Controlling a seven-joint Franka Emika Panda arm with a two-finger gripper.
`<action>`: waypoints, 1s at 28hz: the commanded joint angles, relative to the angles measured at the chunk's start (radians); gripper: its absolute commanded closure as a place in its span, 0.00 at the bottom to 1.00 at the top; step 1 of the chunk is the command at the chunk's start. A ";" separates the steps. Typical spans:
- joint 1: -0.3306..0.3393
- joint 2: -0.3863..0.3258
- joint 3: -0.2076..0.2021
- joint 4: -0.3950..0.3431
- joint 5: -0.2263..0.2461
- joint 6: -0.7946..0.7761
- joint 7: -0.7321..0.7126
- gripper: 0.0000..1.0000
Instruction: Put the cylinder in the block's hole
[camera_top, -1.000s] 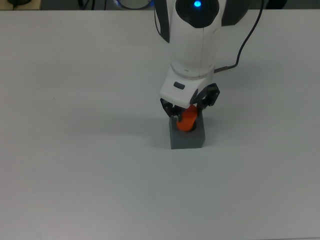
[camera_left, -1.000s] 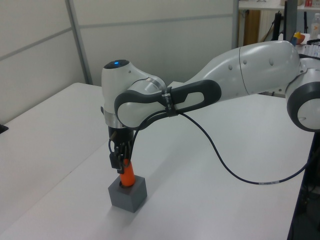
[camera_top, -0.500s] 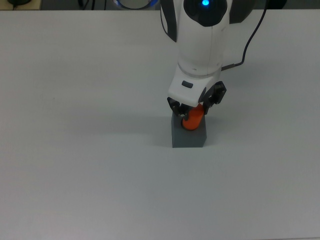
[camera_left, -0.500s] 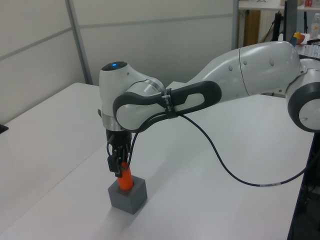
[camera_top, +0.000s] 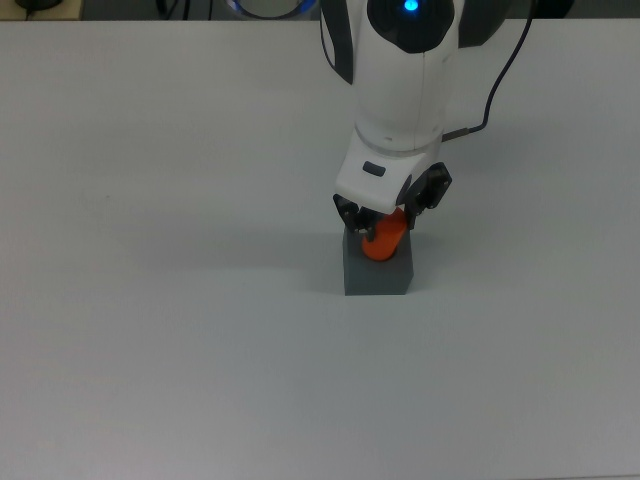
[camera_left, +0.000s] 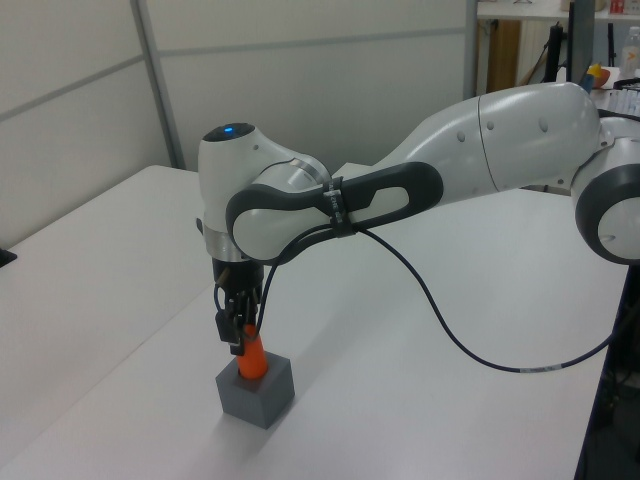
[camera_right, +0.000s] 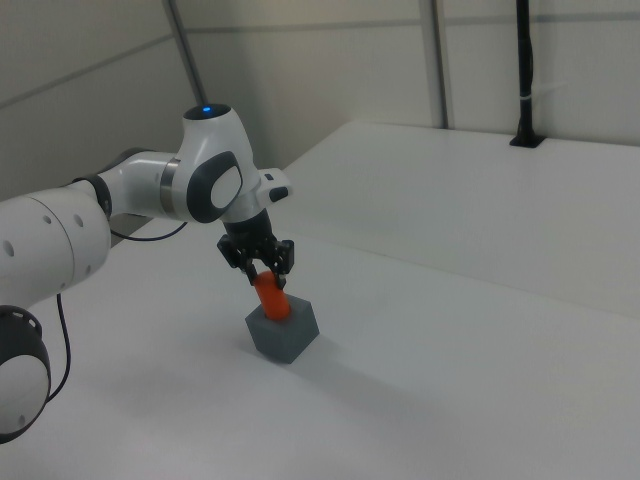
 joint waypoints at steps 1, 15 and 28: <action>0.004 0.001 -0.007 0.002 -0.032 0.015 0.003 0.00; -0.019 -0.103 -0.106 0.002 -0.031 -0.126 -0.002 0.00; -0.073 -0.131 -0.174 0.001 -0.086 -0.316 -0.146 0.00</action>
